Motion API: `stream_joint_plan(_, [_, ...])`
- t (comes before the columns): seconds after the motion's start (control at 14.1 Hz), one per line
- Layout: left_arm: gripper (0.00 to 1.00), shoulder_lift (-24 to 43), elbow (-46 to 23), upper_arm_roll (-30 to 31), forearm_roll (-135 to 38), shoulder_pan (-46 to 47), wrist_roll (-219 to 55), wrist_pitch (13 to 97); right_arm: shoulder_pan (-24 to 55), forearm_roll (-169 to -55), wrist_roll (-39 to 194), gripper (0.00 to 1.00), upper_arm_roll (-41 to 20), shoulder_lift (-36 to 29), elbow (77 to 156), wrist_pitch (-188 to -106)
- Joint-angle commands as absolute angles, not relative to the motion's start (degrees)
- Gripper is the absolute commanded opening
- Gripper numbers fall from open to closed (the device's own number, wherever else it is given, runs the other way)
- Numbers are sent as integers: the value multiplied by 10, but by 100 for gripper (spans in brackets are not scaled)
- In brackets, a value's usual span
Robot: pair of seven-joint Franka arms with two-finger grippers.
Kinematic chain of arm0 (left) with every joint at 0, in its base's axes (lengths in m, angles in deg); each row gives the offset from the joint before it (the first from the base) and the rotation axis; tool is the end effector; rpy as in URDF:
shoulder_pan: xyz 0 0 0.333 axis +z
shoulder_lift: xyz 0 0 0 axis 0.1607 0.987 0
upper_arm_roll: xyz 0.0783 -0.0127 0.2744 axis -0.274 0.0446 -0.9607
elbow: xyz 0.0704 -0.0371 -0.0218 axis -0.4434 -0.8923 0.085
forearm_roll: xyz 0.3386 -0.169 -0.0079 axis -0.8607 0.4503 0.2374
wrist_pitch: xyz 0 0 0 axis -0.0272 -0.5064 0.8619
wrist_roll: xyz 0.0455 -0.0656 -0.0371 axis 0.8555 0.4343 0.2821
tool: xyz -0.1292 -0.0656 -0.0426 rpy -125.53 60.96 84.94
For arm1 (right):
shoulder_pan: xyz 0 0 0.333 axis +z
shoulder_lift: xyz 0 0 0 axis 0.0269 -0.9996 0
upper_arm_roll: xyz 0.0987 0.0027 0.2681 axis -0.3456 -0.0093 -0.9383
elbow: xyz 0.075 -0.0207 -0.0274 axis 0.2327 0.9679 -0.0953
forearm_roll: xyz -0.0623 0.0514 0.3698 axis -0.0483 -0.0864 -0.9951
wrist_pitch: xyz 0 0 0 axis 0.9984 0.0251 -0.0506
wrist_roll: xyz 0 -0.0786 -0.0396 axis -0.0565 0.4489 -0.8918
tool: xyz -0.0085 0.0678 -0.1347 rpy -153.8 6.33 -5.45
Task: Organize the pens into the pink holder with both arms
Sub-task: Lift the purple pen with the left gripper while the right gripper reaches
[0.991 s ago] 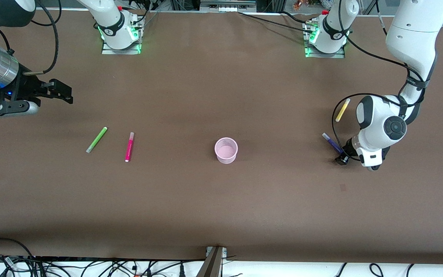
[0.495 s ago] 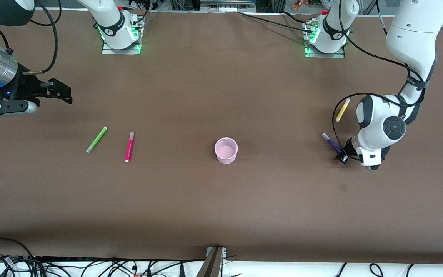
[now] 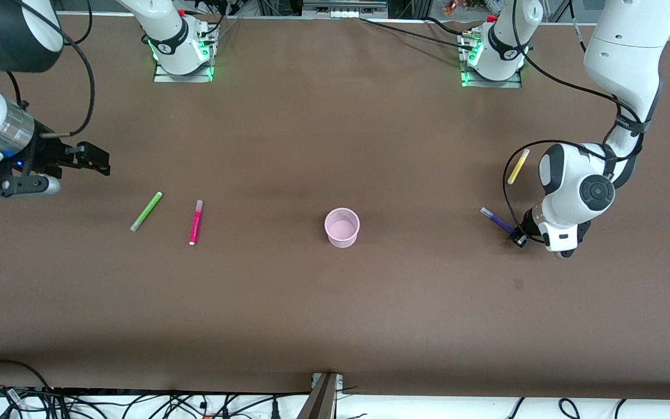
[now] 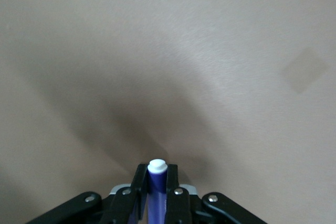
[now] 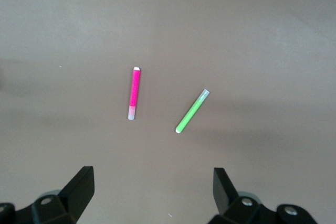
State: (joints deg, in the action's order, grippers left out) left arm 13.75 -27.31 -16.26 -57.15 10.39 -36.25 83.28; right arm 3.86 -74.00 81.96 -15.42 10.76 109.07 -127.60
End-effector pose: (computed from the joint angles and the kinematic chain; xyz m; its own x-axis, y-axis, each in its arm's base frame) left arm 0.5772 -0.0051 0.1296 0.6145 0.7887 -0.0198 0.7889 -0.6145 0.0027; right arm 0.5803 0.0473 0.4570 0.9925 0.0916 -0.0805 0.0932 -0.9955 0.0157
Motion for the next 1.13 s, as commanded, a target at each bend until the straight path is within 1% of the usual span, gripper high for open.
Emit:
stream_joint_plan(0.0, [0,80,-266,-156,-581,101,-375,797,39,-733,783,100,-158,74,1082,-1297])
stream_joint_plan(0.21, [0,52,-176,-126,-580,101,-355,675,42,-747,770,100,-161,58,1084,-1305])
stream_joint_plan(0.35, [0,51,-104,-94,-580,100,-299,618,59,-761,787,100,-161,33,1094,-1332])
stream_joint_plan(0.57, [0,51,-49,-41,-587,93,-181,606,60,-763,820,100,-161,-4,1138,-1412])
stream_joint_plan(0.78, [0,58,-16,-38,-650,21,-55,607,60,-770,835,100,-161,-31,1210,-1539])
stream_joint_plan(0.85, [0,65,-8,-39,-668,-1,-29,607,60,-791,845,100,-161,-43,1226,-1568])
stream_joint_plan(1.06, [0,97,40,-41,-744,-54,47,608,59,-828,846,99,-161,-80,1229,-1588])
